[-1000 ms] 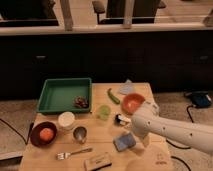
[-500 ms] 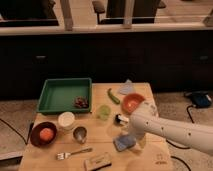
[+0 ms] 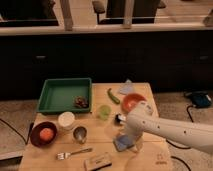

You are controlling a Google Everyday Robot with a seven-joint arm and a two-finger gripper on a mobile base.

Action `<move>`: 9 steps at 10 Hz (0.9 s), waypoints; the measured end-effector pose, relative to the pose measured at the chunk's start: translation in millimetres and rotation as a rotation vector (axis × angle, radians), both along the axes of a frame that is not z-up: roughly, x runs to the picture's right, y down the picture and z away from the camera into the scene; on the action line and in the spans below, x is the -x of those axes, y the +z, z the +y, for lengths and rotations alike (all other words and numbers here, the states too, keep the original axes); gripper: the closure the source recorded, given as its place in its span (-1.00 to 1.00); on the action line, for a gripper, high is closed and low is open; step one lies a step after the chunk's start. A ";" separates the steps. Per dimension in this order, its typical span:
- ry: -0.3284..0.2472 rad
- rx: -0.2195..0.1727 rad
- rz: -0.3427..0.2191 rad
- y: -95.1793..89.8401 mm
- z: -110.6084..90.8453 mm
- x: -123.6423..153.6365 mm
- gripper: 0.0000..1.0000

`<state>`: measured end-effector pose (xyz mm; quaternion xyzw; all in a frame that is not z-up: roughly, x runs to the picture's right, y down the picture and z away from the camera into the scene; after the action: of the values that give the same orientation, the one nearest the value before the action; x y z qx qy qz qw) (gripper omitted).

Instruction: Wipe table surface with sponge

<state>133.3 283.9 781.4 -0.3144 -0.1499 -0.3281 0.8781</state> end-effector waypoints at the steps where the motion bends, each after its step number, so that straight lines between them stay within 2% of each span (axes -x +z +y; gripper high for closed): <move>1: 0.005 0.010 -0.001 0.8 2.0 1.9 -0.60; 5: 0.010 0.051 -0.007 6.4 10.2 10.7 -0.60; 9: 0.001 0.061 -0.016 6.4 11.8 16.1 -0.60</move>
<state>117.2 295.7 787.8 -0.3382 -0.1669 -0.3254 0.8671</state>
